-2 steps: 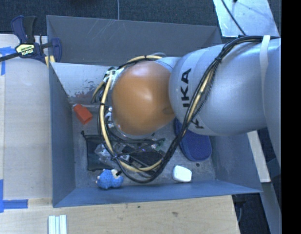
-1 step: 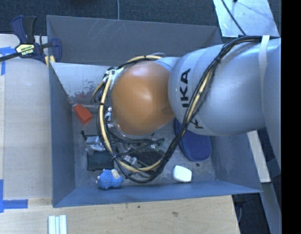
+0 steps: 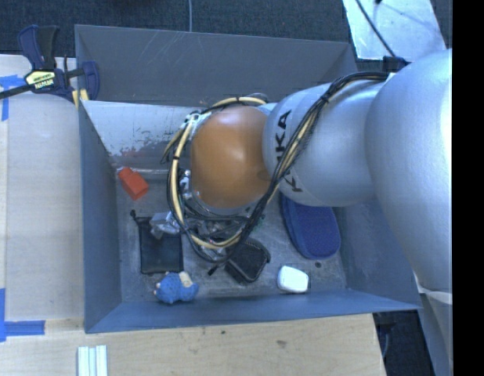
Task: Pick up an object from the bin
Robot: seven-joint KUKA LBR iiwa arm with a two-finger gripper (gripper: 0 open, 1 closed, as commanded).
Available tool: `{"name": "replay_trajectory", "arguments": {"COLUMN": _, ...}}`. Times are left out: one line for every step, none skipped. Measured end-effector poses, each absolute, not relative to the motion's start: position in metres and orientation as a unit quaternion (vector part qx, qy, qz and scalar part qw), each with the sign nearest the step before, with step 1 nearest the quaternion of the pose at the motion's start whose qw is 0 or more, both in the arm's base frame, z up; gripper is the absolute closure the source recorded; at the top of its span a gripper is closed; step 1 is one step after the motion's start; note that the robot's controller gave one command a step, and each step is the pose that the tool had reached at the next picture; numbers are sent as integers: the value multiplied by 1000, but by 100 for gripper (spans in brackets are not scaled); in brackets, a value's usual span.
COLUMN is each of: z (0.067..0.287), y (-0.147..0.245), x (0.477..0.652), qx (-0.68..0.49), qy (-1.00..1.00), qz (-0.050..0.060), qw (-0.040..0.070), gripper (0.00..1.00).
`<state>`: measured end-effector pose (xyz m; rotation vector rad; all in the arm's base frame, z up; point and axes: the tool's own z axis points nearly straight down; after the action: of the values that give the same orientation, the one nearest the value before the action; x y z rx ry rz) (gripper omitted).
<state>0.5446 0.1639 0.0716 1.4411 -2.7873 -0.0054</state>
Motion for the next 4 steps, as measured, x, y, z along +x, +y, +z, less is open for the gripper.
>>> {"name": "replay_trajectory", "arguments": {"z": 76, "y": 165, "x": 545, "qx": 461, "qy": -887, "qz": -1, "qw": -1, "gripper": 100}}
{"name": "replay_trajectory", "arguments": {"z": 164, "y": 131, "x": 513, "qx": 463, "qy": -886, "qz": 1, "qw": -4, "gripper": 100}}
{"name": "replay_trajectory", "arguments": {"z": 177, "y": 138, "x": 528, "qx": 465, "qy": -885, "qz": 0, "qw": -3, "gripper": 100}}
{"name": "replay_trajectory", "arguments": {"z": 150, "y": 179, "x": 504, "qx": 492, "qy": -871, "qz": -2, "qw": 0, "gripper": 100}}
